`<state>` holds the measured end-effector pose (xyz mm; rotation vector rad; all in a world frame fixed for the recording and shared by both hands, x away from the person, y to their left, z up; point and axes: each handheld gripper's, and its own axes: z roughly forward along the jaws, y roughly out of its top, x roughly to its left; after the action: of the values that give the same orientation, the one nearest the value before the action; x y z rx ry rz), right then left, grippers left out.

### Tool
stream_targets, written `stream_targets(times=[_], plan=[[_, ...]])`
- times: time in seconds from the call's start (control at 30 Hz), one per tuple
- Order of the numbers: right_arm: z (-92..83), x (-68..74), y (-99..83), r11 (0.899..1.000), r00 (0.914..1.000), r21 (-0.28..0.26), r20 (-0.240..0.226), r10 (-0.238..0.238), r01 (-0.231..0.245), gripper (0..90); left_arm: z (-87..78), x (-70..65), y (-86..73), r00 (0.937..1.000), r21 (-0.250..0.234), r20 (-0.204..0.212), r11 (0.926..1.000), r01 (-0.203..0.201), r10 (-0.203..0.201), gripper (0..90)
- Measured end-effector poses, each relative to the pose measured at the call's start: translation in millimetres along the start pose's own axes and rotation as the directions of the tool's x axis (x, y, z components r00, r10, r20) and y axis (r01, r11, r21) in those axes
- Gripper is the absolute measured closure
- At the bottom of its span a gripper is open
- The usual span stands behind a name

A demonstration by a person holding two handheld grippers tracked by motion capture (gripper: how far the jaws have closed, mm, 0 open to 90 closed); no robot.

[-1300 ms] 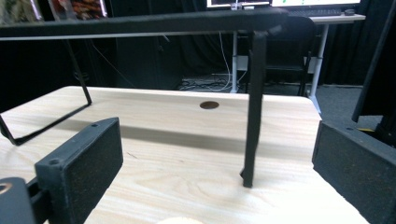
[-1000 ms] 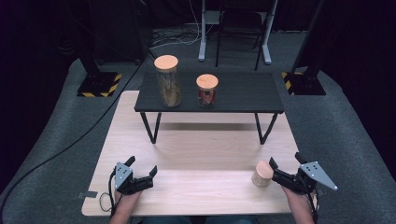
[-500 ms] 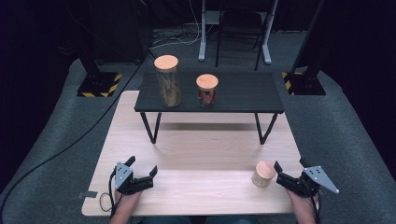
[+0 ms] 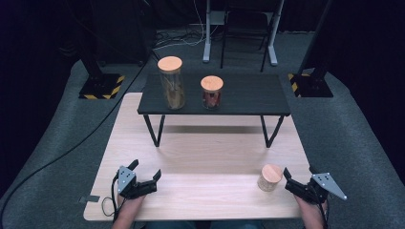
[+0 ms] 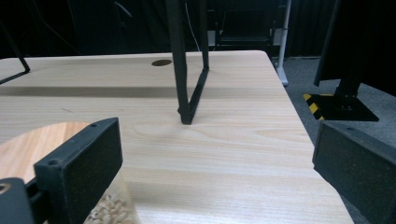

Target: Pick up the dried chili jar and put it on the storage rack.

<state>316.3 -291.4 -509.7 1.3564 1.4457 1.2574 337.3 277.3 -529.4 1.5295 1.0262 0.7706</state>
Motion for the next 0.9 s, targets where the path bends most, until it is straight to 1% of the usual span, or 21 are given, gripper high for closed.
stream_targets(times=[0.13, 0.33, 0.47, 0.53, 0.57, 0.7, 0.9], plan=[[0.1, -3.8, -3.0, 1.0, 0.9999, -0.003, 0.007, 0.011, -0.011, 0.7, 0.0, 0.0, 0.0, 1.0, 0.0, 0.001, 1.0, -0.001, 0.001, 0.0], [3.0, -9.2, -8.9, 0.999, 0.9995, 0.016, 0.011, 0.03, -0.031, 0.8, 0.1, -0.1, 0.0, 1.0, 0.0, 0.001, 1.0, -0.002, 0.002, 0.0], [4.9, -13.3, -13.7, 0.999, 0.9994, 0.028, 0.028, 0.018, -0.018, 1.3, 0.1, -0.2, 0.0, 1.0, -0.001, 0.001, 1.0, -0.002, 0.002, 0.0], [6.3, -15.0, -15.6, 0.999, 0.9993, 0.041, 0.025, 0.028, -0.029, 1.3, 0.1, -0.2, 0.0, 1.0, -0.001, 0.002, 1.0, -0.002, 0.002, 0.0], [6.3, -15.0, -15.6, 0.999, 0.9992, 0.035, 0.029, 0.026, -0.027, 1.4, 0.1, -0.1, 0.0, 1.0, 0.0, 0.003, 1.0, -0.002, 0.002, 0.0], [7.1, -14.0, -15.4, 0.999, 0.9996, 0.044, 0.025, 0.012, -0.014, 1.5, 0.1, -0.1, 0.0, 1.0, 0.0, 0.003, 1.0, -0.003, 0.003, 0.0], [7.0, -14.7, -15.4, 0.999, 0.9994, 0.044, 0.025, 0.023, -0.024, 1.6, 0.1, -0.2, 0.0, 1.0, 0.0, 0.003, 1.0, -0.003, 0.003, 0.0]])
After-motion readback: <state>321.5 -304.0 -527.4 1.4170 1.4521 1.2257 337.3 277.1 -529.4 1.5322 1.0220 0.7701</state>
